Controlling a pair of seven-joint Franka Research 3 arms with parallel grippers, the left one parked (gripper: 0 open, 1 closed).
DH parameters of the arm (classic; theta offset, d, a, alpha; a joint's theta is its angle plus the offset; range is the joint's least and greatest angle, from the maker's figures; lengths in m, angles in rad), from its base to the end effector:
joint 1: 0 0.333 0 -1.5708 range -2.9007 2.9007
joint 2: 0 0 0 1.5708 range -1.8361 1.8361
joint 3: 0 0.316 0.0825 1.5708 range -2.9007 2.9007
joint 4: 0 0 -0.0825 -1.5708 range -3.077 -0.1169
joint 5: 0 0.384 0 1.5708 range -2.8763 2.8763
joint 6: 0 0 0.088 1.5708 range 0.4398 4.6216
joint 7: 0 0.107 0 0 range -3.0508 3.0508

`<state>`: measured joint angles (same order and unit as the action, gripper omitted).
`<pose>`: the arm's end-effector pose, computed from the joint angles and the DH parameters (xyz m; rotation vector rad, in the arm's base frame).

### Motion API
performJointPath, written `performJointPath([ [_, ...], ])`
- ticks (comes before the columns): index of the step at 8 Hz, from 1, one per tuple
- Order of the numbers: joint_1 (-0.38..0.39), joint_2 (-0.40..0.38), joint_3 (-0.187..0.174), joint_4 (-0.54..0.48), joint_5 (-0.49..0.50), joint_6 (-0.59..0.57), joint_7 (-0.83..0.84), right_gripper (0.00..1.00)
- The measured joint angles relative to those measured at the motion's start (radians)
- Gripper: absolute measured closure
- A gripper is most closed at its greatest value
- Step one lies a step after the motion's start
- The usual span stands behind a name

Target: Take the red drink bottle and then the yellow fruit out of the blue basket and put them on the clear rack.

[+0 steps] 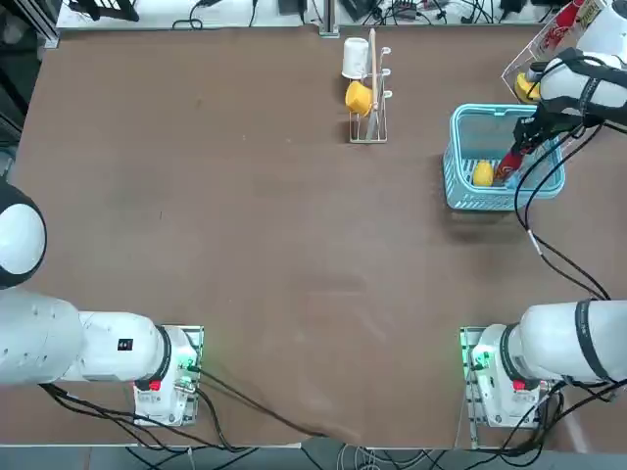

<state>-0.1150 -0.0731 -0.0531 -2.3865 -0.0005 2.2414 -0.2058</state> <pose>0.4712 -0.0799 0.3422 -3.1223 -0.0598 0.1097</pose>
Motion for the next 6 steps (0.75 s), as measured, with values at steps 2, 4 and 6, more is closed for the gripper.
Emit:
performJointPath([
  [2,0.002,-0.004,0.007,0.028,0.0,-0.027,0.038,0.63],
  [4,0.004,-0.027,0.018,0.168,0.0,-0.204,0.067,0.63],
  [6,0.003,-0.037,0.019,0.395,0.0,-0.449,0.073,0.63],
])
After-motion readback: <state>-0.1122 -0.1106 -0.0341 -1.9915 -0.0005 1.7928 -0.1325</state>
